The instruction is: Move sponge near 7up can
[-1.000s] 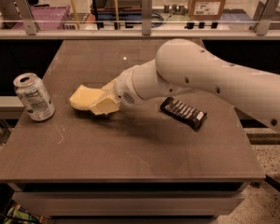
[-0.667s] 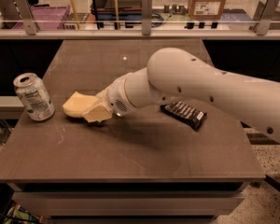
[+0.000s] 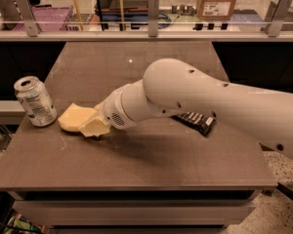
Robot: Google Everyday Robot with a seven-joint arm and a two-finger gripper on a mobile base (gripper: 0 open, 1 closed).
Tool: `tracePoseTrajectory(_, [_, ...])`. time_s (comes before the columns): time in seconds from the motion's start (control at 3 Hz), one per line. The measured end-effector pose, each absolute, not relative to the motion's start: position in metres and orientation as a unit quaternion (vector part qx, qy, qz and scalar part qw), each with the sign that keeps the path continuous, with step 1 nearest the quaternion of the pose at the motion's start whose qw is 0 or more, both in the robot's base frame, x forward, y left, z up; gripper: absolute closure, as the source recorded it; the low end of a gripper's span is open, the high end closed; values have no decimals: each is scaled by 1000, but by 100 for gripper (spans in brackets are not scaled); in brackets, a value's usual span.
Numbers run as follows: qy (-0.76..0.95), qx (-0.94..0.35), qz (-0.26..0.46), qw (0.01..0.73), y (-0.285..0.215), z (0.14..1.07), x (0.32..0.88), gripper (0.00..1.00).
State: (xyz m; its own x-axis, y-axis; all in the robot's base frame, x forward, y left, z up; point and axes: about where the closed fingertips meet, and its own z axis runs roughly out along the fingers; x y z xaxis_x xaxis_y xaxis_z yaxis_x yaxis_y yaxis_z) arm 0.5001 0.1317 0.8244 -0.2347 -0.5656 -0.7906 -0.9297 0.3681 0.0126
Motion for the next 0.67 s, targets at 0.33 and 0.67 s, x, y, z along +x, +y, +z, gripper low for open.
tracePoseTrajectory(0.33, [743, -504, 251, 361, 133, 826, 499, 59])
tracePoseTrajectory(0.67, [742, -505, 251, 362, 134, 827, 498, 36])
